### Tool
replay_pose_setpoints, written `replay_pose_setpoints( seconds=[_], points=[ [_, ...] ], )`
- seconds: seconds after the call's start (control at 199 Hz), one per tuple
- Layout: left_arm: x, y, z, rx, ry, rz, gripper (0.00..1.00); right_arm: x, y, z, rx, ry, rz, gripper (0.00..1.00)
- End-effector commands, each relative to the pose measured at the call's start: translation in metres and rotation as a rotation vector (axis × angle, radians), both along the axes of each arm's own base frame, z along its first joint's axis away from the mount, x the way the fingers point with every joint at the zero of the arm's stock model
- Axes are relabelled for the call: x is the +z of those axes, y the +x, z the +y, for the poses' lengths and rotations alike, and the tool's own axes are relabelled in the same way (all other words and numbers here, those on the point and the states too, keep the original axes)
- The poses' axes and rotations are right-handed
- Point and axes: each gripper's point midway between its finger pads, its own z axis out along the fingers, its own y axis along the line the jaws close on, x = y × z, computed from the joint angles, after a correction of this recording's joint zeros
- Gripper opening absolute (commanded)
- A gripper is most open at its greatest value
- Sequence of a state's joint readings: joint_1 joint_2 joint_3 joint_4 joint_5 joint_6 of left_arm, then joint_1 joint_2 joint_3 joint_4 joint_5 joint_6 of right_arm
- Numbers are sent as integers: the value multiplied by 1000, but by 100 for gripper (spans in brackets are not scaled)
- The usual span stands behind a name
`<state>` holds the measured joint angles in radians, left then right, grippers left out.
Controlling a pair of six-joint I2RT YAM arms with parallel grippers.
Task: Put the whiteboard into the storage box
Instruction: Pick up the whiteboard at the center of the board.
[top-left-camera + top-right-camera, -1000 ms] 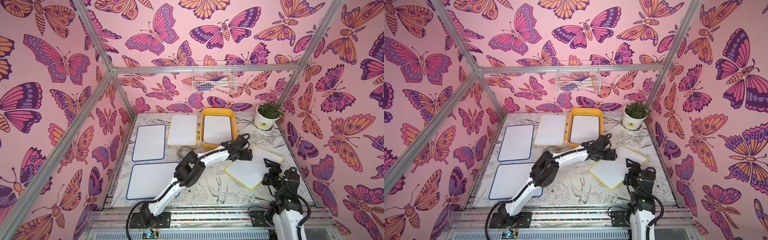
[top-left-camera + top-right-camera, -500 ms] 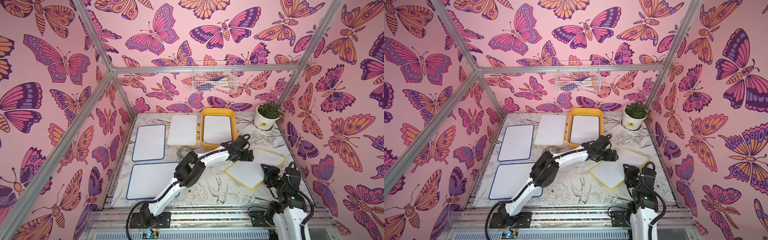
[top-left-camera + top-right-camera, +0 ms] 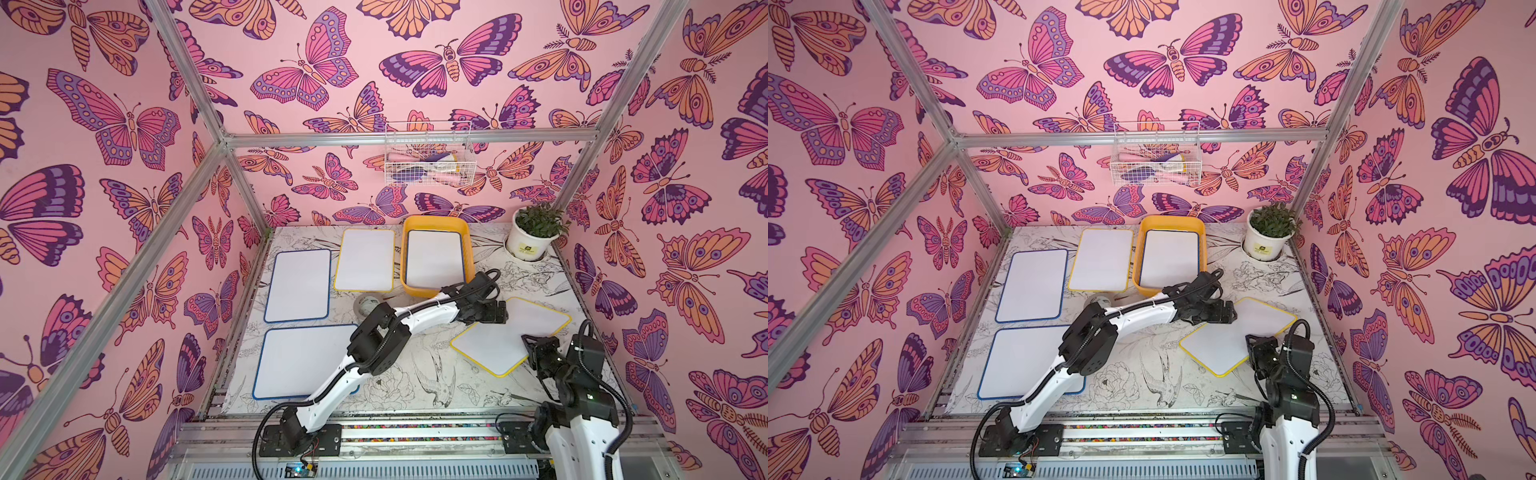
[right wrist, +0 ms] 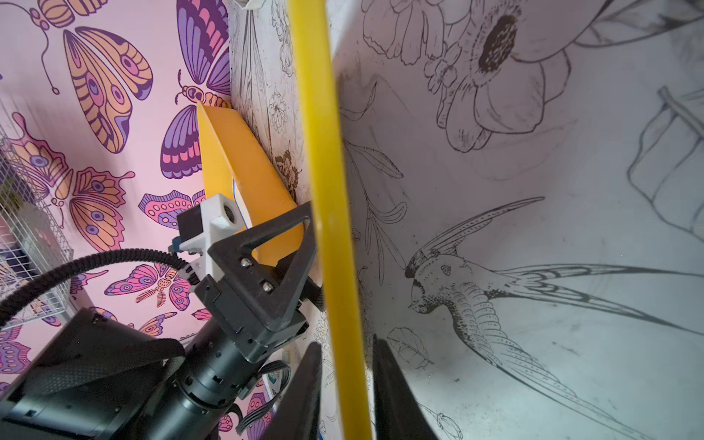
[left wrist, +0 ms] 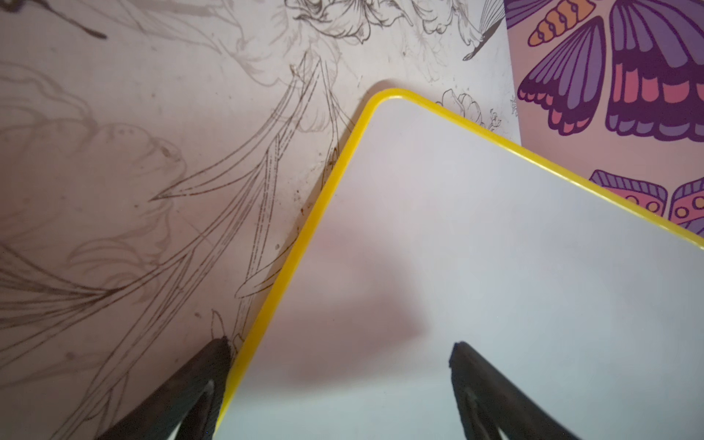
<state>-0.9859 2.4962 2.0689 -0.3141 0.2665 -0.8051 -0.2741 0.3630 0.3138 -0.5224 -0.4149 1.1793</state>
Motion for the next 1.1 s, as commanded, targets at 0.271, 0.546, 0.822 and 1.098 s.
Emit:
replay_pose_setpoints(
  seconds=[0.271,0.546,0.822,1.098],
  points=[
    [-57,-42,29,-18,178,158,93,30,-1,-3,1,-63,-65,9],
    [-43,-47,26,-30,163,140,93,48,-5,-3,51,-134,-48,4],
    [13,-49,29,-61,119,33,93,94,-6,-5,170,-310,-51,0],
    [80,-41,52,-67,120,-192,92,169,-1,-4,268,-488,-161,0]
  ],
)
